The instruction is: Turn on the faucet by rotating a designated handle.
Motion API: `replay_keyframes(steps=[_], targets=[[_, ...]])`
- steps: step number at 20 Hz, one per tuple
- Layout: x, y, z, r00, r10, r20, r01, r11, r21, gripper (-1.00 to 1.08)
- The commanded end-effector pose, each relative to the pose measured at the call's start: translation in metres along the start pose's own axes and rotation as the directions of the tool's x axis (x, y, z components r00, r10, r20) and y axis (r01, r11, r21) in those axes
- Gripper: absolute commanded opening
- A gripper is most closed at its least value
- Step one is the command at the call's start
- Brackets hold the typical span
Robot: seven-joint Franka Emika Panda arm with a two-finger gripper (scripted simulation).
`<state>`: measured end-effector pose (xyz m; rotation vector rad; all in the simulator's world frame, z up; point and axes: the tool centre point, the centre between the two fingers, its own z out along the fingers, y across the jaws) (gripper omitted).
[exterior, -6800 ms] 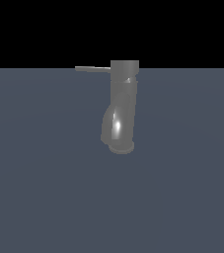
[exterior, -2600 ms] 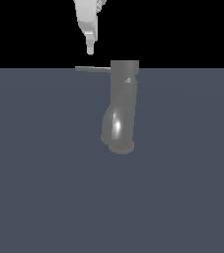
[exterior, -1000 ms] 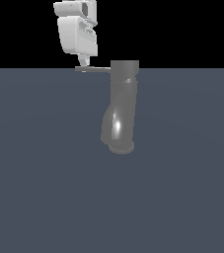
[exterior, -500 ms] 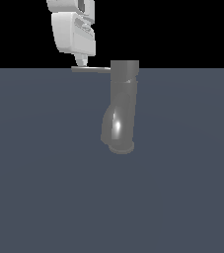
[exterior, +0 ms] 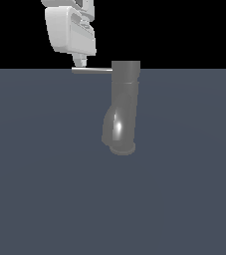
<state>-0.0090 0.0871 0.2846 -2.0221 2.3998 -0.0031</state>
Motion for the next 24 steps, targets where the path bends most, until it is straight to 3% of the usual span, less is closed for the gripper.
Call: replay_keyframes(steps=[1, 6, 8, 24], targets=[[-0.001, 0.01, 0.0, 1.0, -0.004, -0.001, 0.004, 1.0, -0.004, -1.0], [0.0, 0.025, 0.0, 1.0, -0.004, -0.001, 0.004, 1.0, -0.004, -1.0], [0.002, 0.02, 0.0, 1.0, 0.0, -0.002, 0.0, 1.0, 0.0, -1.0], [0.043, 0.059, 0.0, 1.0, -0.002, -0.001, 0.002, 1.0, -0.002, -1.0]])
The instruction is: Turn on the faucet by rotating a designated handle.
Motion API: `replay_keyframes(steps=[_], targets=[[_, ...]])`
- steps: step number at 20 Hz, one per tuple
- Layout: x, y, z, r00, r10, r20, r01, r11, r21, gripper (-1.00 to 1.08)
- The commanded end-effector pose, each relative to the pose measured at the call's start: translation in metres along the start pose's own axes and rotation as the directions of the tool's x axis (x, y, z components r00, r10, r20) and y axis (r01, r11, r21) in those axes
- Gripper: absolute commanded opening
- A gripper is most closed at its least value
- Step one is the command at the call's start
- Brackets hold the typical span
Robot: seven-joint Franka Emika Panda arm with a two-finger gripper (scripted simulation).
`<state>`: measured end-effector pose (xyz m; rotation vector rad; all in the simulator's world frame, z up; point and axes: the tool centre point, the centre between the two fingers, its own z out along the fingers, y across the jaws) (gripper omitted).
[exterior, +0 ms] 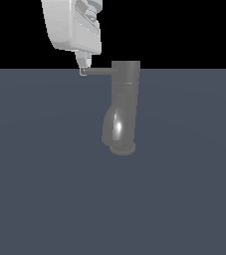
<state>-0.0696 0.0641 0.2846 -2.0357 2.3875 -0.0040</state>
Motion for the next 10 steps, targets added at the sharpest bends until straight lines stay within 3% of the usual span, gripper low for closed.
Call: replay_keyframes(steps=[1, 10], targets=[[0.012, 0.006, 0.0, 1.0, 0.01, -0.002, -0.01, 1.0, -0.003, -1.0], [0.036, 0.029, 0.0, 1.0, 0.009, -0.001, -0.009, 1.0, -0.004, -1.0]])
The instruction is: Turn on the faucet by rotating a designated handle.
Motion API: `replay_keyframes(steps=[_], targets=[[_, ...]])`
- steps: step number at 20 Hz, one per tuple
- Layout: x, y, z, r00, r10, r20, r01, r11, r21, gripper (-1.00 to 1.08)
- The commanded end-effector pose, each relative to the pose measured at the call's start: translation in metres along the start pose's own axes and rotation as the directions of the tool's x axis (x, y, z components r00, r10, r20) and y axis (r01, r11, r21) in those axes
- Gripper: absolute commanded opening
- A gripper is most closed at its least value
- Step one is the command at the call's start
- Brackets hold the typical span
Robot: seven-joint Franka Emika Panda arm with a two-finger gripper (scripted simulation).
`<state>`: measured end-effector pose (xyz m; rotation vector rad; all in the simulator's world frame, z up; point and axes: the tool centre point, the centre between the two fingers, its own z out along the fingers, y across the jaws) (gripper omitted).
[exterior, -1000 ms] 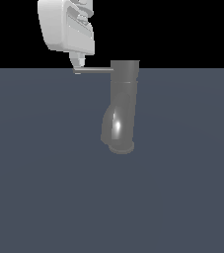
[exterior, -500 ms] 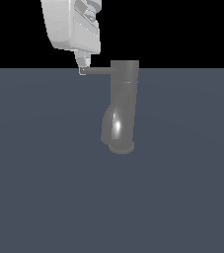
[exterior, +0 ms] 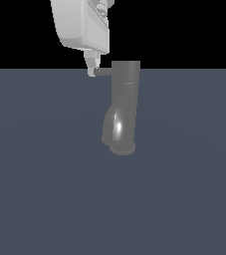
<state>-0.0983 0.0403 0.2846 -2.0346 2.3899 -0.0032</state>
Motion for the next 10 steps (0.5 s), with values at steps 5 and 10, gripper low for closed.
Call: replay_keyframes(steps=[5, 10], targets=[[0.011, 0.009, 0.0, 1.0, 0.001, -0.001, -0.001, 1.0, -0.001, -1.0], [0.041, 0.008, 0.0, 1.0, 0.003, -0.001, -0.003, 1.0, -0.002, -1.0]])
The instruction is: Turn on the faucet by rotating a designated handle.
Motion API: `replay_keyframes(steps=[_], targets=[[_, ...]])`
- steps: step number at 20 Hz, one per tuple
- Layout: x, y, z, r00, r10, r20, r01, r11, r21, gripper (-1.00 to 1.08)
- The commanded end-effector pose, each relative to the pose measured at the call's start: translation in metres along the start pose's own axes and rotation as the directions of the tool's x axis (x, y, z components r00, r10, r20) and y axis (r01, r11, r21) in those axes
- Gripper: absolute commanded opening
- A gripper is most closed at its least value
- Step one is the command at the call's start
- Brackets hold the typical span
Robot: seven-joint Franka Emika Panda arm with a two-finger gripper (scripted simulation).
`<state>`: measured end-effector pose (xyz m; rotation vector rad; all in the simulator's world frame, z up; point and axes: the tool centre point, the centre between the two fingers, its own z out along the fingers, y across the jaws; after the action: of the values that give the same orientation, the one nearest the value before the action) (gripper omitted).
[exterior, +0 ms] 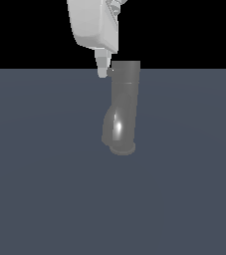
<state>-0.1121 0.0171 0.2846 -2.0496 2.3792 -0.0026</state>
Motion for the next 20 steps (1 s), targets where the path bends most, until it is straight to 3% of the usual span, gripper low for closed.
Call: replay_keyframes(steps=[1, 13, 14, 15, 20], targets=[[0.022, -0.001, 0.0, 1.0, 0.014, 0.0, -0.014, 1.0, 0.0, -1.0], [0.095, -0.003, 0.0, 1.0, 0.018, 0.0, -0.018, 1.0, -0.002, -1.0], [0.095, -0.003, 0.0, 1.0, 0.018, 0.0, -0.018, 1.0, -0.002, -1.0], [0.076, -0.003, 0.0, 1.0, -0.01, -0.001, 0.01, 1.0, -0.001, -1.0], [0.089, -0.016, 0.0, 1.0, -0.006, -0.001, 0.006, 1.0, -0.001, -1.0]])
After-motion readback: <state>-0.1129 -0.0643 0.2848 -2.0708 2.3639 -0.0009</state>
